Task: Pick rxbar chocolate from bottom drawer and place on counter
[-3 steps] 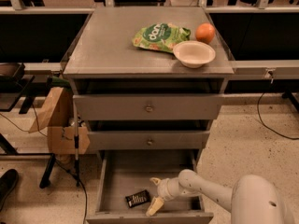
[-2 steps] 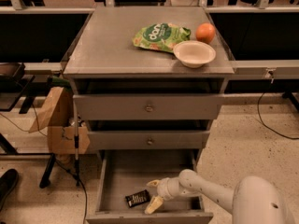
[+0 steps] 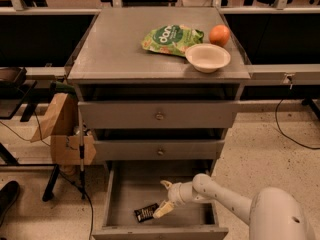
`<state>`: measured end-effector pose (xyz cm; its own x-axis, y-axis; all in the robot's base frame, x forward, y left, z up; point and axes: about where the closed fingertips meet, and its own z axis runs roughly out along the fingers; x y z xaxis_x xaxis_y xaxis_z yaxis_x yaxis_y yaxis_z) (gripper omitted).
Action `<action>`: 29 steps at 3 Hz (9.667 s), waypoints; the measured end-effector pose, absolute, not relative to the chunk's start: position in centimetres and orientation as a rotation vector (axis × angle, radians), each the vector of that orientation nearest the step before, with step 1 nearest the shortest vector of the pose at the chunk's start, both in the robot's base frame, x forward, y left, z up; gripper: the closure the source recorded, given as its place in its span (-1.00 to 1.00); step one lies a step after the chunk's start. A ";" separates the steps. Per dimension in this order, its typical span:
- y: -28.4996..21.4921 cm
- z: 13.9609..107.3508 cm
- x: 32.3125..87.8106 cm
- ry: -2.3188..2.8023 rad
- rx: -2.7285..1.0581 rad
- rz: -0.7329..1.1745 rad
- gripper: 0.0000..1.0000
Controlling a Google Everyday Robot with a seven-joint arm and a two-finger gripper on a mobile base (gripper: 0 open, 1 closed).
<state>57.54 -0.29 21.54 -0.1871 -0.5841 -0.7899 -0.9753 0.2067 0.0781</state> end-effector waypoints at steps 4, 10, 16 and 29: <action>-1.1 14.2 57.1 1.923 -1.335 0.876 -0.35; 6.2 10.8 56.2 1.754 -1.528 0.884 -0.42; 4.3 11.3 56.1 1.813 -1.554 0.828 0.54; -5.8 70.1 64.7 2.038 -1.593 0.216 1.00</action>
Offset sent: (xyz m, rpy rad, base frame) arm 0.0120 -0.0050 -0.0552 0.0380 0.0618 -0.0443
